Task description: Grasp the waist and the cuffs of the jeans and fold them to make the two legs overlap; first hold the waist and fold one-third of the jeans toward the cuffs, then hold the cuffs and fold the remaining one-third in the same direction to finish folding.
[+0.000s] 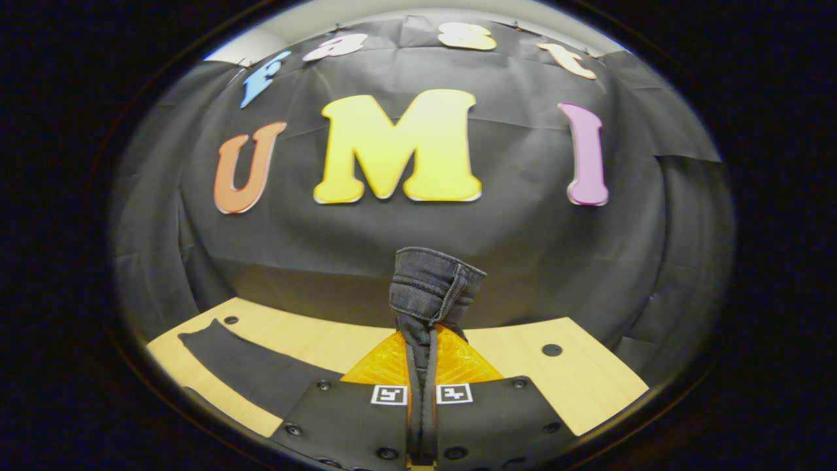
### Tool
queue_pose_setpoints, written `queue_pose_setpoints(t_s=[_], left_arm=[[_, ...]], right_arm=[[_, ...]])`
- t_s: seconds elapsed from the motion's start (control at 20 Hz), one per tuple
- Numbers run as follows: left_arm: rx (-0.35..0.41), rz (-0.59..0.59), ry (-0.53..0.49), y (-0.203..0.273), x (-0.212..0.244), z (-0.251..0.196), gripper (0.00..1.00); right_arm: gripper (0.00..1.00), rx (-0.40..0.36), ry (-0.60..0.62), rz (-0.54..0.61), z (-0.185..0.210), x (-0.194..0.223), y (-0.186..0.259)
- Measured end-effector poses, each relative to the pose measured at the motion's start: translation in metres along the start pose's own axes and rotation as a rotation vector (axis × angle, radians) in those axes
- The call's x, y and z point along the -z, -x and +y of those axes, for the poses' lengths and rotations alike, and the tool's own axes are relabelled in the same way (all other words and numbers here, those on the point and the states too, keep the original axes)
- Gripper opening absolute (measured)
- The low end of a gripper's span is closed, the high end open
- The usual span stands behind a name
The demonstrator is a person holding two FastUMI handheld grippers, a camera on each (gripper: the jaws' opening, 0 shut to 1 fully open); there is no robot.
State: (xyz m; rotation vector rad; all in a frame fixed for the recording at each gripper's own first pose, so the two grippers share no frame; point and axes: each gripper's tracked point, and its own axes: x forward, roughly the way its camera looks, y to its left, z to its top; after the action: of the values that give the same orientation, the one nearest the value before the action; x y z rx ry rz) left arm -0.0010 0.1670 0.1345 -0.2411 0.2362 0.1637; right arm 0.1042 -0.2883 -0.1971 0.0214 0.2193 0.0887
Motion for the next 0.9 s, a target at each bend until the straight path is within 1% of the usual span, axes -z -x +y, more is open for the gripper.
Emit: queue_pose_setpoints(t_s=[0.1,0.15,0.25,0.45,0.65,0.7,0.85,0.9], left_arm=[[-0.02,0.009,0.006,0.006,0.008,0.018,0.98],[-0.033,0.015,0.015,0.011,0.011,0.026,0.98],[-0.057,0.021,0.036,0.018,0.014,0.036,0.99],[-0.104,0.033,0.061,0.023,0.016,0.052,0.99],[-0.142,0.04,0.076,0.029,0.018,0.064,0.99],[-0.149,0.04,0.078,0.03,0.019,0.068,0.99],[-0.161,0.04,0.09,0.029,0.019,0.067,0.99],[-0.163,0.041,0.093,0.03,0.02,0.068,0.99]], right_arm=[[0.02,-0.04,0.02,0.017,0.002,0.002,0.002],[0.0,-0.056,0.034,0.024,0.003,0.002,0.003],[0.02,-0.086,0.062,0.048,0.003,0.008,0.002],[0.02,-0.147,0.133,0.121,0.002,0.011,0.007],[0.02,-0.159,0.19,0.164,-0.01,0.0,0.015],[0.02,-0.163,0.206,0.17,-0.007,0.014,0.009],[0.02,-0.172,0.248,0.194,-0.008,0.026,0.009],[0.02,-0.175,0.258,0.207,-0.002,0.036,0.01]])
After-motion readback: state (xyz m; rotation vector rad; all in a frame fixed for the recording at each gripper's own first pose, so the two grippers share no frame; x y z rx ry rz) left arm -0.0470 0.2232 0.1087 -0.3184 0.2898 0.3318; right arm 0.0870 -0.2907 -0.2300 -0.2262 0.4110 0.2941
